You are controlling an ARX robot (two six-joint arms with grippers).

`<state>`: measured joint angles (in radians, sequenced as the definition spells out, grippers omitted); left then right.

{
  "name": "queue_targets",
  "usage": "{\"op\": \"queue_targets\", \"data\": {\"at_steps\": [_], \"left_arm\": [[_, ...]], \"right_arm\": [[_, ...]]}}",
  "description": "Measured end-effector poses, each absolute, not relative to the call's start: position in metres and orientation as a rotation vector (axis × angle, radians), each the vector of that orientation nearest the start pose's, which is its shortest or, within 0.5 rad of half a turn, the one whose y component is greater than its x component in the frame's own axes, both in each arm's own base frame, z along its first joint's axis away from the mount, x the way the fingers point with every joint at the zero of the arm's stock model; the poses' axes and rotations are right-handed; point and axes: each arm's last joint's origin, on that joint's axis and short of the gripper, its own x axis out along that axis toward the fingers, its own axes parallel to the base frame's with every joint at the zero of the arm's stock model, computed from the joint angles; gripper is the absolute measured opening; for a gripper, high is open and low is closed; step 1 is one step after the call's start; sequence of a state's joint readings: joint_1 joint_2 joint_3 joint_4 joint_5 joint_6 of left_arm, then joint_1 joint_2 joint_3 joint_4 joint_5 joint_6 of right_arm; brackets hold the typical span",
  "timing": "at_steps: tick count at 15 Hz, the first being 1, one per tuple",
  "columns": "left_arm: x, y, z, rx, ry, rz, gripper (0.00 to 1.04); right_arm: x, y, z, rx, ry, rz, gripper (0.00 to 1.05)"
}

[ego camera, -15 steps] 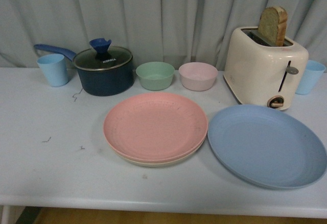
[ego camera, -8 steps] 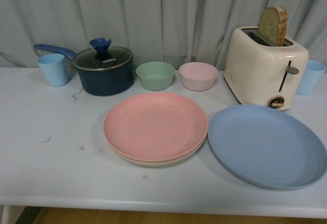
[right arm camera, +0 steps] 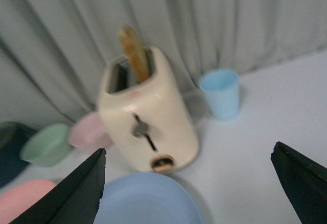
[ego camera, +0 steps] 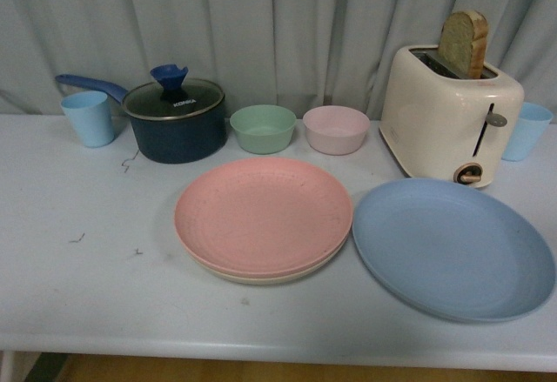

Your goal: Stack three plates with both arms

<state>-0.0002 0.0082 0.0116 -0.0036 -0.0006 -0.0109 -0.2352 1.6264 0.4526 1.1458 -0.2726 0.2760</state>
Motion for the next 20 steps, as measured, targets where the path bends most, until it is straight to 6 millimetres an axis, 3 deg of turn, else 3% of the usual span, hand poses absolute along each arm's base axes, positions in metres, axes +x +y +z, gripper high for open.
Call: {"op": "queue_targets", "data": {"at_steps": [1,3,5,8,11,15,16,18,20], "left_arm": [[0.098,0.000,0.167,-0.011,0.000,0.000,0.98],[0.098,0.000,0.166,-0.011,0.000,0.000,0.98],[0.098,0.000,0.166,-0.011,0.000,0.000,0.98],[0.098,0.000,0.166,-0.010,0.000,0.000,0.98],[0.098,0.000,0.166,-0.011,0.000,0.000,0.98],[0.098,0.000,0.166,-0.011,0.000,0.000,0.98],[0.098,0.000,0.166,-0.011,0.000,0.000,0.98],[0.098,0.000,0.167,-0.011,0.000,0.000,0.98],[0.098,0.000,0.166,-0.011,0.000,0.000,0.98]], "right_arm": [[0.302,-0.061,0.132,0.310,0.145,-0.061,0.98],[0.333,-0.053,0.085,0.355,0.374,-0.139,0.98],[0.355,-0.032,0.057,0.379,0.537,-0.141,0.98],[0.374,-0.005,0.043,0.353,0.616,-0.134,0.98],[0.394,-0.004,0.034,0.279,0.712,-0.250,0.95],[0.392,-0.003,0.032,0.223,0.710,-0.297,0.50],[0.388,0.001,0.036,0.202,0.695,-0.299,0.25],[0.383,0.001,0.047,0.212,0.667,-0.279,0.10],[0.371,-0.001,0.056,0.244,0.636,-0.239,0.03]]}}
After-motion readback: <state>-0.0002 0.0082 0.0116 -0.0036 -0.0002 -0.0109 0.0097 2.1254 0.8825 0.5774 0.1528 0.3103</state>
